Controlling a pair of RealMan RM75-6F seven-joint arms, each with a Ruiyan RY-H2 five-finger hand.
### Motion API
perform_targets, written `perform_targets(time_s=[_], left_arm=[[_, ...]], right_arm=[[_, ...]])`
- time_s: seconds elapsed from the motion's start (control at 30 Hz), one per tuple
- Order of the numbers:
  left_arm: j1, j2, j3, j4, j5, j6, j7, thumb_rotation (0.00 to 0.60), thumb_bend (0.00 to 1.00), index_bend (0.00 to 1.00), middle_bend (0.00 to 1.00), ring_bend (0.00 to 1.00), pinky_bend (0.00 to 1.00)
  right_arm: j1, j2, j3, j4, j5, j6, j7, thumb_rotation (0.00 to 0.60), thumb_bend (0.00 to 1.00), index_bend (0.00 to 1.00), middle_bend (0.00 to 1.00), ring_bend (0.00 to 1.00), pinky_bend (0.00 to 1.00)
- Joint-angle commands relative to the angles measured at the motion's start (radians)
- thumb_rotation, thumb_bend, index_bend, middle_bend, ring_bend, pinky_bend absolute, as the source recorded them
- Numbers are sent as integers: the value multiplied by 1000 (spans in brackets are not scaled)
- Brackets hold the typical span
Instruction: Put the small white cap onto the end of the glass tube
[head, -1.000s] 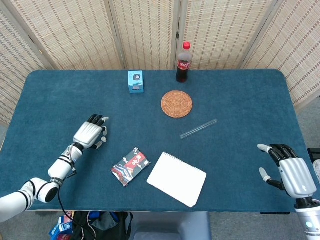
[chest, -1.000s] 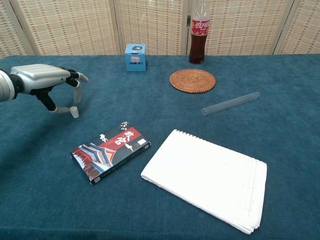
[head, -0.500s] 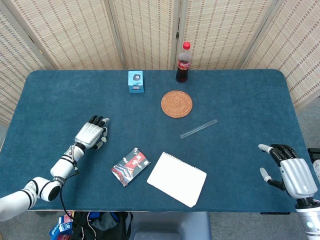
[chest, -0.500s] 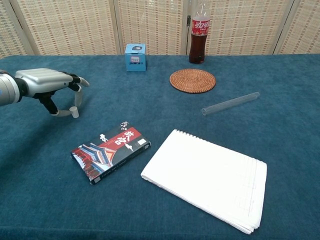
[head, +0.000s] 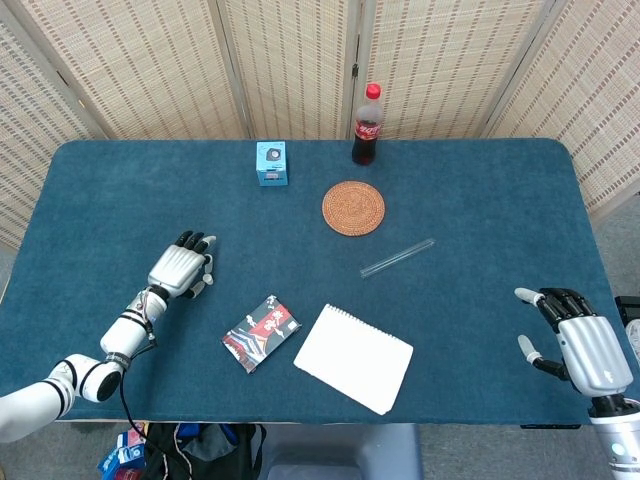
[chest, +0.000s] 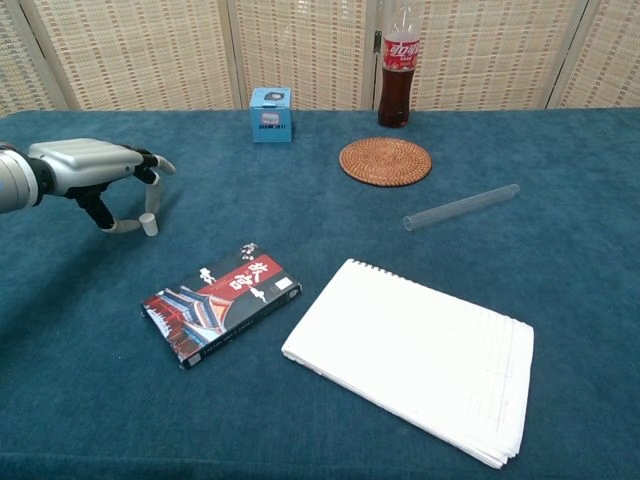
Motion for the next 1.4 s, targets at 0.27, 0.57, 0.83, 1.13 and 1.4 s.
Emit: perform_targets(time_s=[0.27,0.57,0.83,1.13,1.4], left_arm=[[-6,-2,-4,-13,-11,-13,14,600,360,416,0,0,0],[-9,-4,-9,-17,-28,-19,31,600,360,422,0,0,0],[-7,-11,-14,-8,-32,-10,28,600,360,451,0,0,0],[-3,-17,-19,-3,-28,-2,1,600,362,505,0,0,0],[17,28,-52,-47,-37,0,-131,600,392,522,32,0,0]], right_arm=[[-3,1,-2,1,0,2,1,600,329,229,324,201,178],[-4,1,-3,5,3,1,5,600,329,229,327,204,178],[-5,2,-3,3,1,3,4,600,329,229,327,204,178],[-6,3,-2,-1,2,5,1,600,330,229,327,204,178],[17,14,8,-14,5,-25,-14,600,329,229,332,206,178]])
